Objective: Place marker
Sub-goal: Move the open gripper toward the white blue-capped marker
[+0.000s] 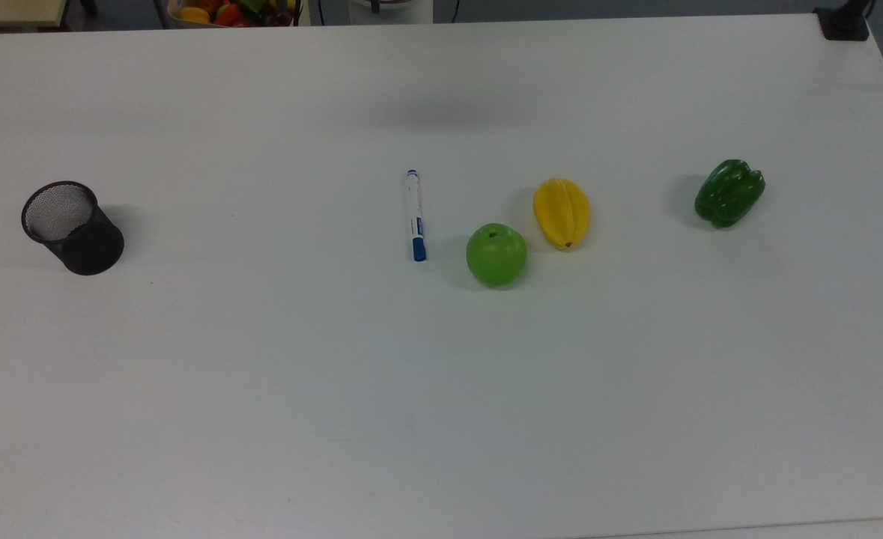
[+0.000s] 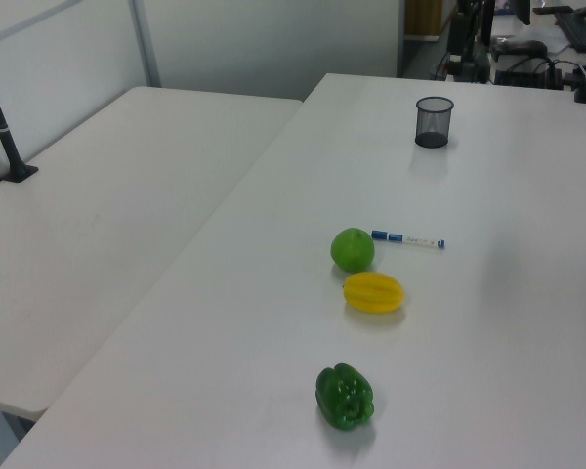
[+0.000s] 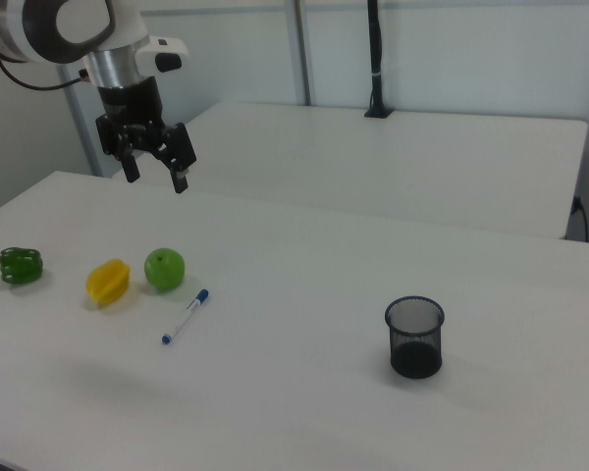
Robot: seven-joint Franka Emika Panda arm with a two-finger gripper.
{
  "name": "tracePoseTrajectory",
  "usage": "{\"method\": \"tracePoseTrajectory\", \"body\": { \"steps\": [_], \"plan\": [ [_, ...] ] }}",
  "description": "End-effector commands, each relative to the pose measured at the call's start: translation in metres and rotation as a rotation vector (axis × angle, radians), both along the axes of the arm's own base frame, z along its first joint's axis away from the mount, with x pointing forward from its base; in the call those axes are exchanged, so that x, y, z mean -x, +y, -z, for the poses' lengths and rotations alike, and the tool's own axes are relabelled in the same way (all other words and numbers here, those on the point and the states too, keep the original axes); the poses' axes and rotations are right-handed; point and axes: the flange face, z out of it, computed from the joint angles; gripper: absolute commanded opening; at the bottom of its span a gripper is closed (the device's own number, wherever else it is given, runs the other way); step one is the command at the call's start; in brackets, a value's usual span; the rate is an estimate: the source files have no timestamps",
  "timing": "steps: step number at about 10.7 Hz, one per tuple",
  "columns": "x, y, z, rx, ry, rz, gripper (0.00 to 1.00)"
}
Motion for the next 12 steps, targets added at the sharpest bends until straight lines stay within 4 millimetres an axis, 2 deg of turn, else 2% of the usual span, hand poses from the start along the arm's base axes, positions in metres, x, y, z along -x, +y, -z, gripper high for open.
{"method": "tracePoseTrajectory", "body": {
  "steps": [1, 12],
  "plan": [
    [0.0013, 0.0031, -0.0020, -0.016, -0.010, -0.020, 1.00],
    [0.0032, 0.0031, -0.0013, -0.015, -0.006, -0.031, 1.00]
  ]
}}
